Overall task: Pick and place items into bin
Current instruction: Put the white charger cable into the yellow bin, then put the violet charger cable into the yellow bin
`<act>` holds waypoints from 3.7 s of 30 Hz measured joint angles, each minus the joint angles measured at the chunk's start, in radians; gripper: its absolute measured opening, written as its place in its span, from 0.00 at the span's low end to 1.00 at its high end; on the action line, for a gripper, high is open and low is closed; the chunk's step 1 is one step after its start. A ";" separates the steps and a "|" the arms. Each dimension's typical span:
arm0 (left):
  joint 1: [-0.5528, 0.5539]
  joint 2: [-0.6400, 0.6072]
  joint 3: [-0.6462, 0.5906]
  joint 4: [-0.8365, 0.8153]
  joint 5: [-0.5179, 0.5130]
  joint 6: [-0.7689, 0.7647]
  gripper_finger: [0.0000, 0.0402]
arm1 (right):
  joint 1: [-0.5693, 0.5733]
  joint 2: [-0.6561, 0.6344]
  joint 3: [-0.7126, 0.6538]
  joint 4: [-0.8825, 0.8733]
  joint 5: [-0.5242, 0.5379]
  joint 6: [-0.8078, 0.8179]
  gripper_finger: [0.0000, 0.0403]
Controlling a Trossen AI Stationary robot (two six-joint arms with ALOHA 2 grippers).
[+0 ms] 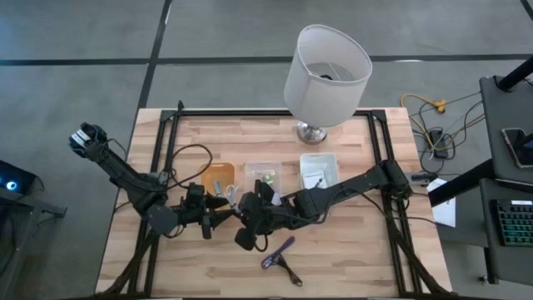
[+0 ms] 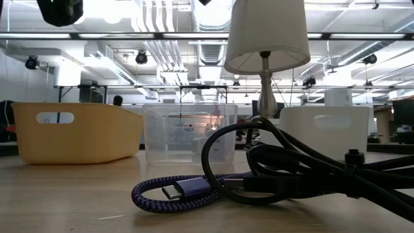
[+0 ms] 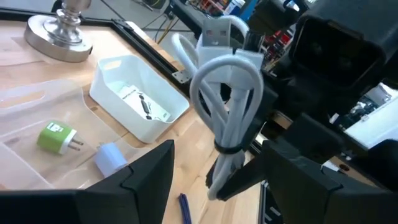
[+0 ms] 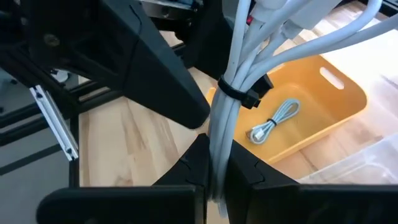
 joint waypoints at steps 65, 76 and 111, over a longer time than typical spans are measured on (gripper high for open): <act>0.232 -0.117 0.046 -0.626 0.460 -0.194 0.51 | 0.224 0.006 -0.176 -0.527 -0.362 -0.009 0.44; 0.137 -0.069 0.066 -0.245 0.459 -0.109 0.52 | 0.215 0.004 -0.156 -0.568 -0.356 -0.015 0.39; -0.100 0.185 0.064 0.077 0.412 -0.134 0.52 | 0.099 0.006 -0.465 -0.159 -0.415 -0.621 0.47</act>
